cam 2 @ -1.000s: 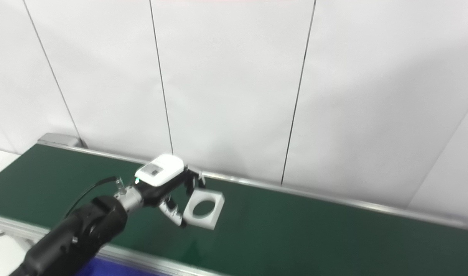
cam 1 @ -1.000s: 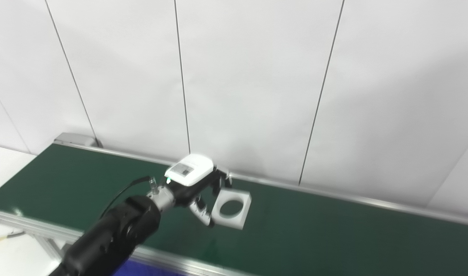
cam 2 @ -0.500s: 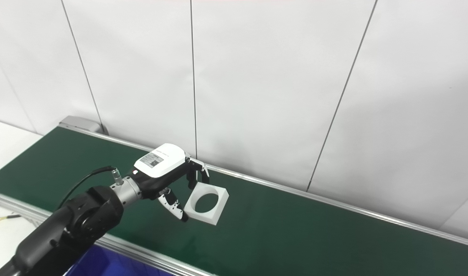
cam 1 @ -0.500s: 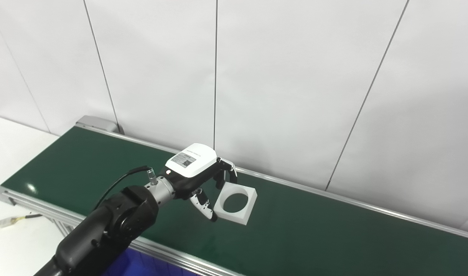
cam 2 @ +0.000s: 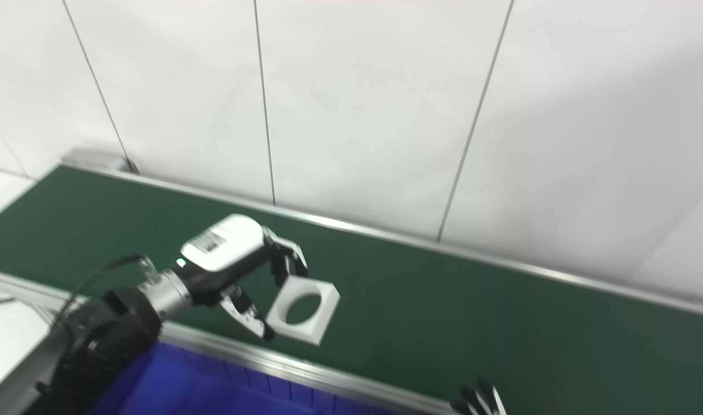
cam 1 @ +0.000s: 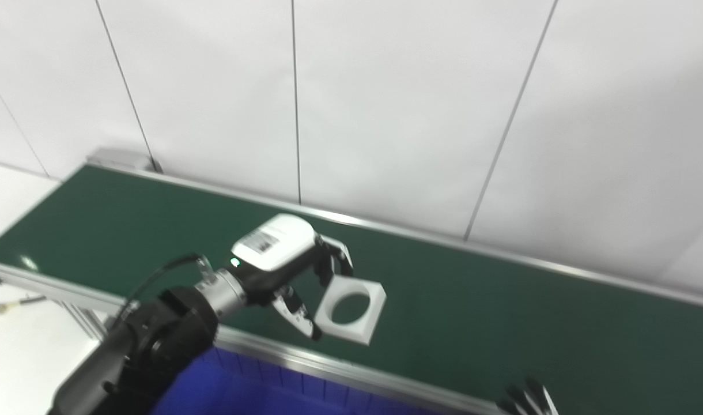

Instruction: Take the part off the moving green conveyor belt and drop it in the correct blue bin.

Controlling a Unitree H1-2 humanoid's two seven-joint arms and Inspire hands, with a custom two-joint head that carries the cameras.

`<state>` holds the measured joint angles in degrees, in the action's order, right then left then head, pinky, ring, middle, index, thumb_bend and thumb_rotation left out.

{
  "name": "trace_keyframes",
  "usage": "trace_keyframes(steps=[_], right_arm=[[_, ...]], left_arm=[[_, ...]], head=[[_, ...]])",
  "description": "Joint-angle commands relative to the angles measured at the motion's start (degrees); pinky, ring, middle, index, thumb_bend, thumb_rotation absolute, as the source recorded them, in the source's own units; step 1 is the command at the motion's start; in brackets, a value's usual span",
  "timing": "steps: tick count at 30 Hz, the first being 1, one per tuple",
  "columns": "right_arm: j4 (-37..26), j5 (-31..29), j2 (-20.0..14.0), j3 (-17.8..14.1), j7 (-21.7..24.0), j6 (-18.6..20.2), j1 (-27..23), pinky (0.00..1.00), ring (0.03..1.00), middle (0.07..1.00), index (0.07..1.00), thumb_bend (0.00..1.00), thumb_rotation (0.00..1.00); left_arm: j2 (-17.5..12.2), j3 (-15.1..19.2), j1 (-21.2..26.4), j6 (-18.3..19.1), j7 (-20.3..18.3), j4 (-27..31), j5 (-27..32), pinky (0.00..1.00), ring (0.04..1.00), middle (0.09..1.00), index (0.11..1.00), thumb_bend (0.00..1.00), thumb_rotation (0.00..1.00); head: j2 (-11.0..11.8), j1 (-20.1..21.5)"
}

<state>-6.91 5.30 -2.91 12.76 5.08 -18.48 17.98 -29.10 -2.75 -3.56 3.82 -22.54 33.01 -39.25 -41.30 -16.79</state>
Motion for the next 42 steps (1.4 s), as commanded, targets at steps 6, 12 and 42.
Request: trace_keyframes(steps=[6, 12, 42], right_arm=[[-4.93, -1.39, -0.35, -0.65, 1.06, 2.34, -0.76, 0.66, 0.787, 0.841, 0.927, 0.59, 0.54], [-7.08, -2.34, -0.47, -1.39, 1.25, 4.81, -1.01, 0.65, 0.775, 0.829, 0.913, 0.63, 0.56], [-11.26, -4.14, -0.87, -3.26, 1.15, 8.0, -0.27, 0.61, 0.742, 0.799, 0.888, 0.67, 0.67]], left_arm=[[0.8, 1.8, -1.75, 0.84, -0.3, 4.12, 1.08, 0.7, 0.507, 0.464, 0.509, 0.52, 0.0], [1.93, 3.44, -4.04, 2.25, -1.0, 5.76, 2.08, 0.68, 0.512, 0.457, 0.51, 0.52, 0.0], [6.08, 0.23, -18.39, -1.84, 4.17, -3.63, -6.76, 0.54, 0.472, 0.448, 0.511, 0.52, 0.0]], head=[[-4.32, -0.66], [-8.09, -0.99], [-12.14, -1.21]])
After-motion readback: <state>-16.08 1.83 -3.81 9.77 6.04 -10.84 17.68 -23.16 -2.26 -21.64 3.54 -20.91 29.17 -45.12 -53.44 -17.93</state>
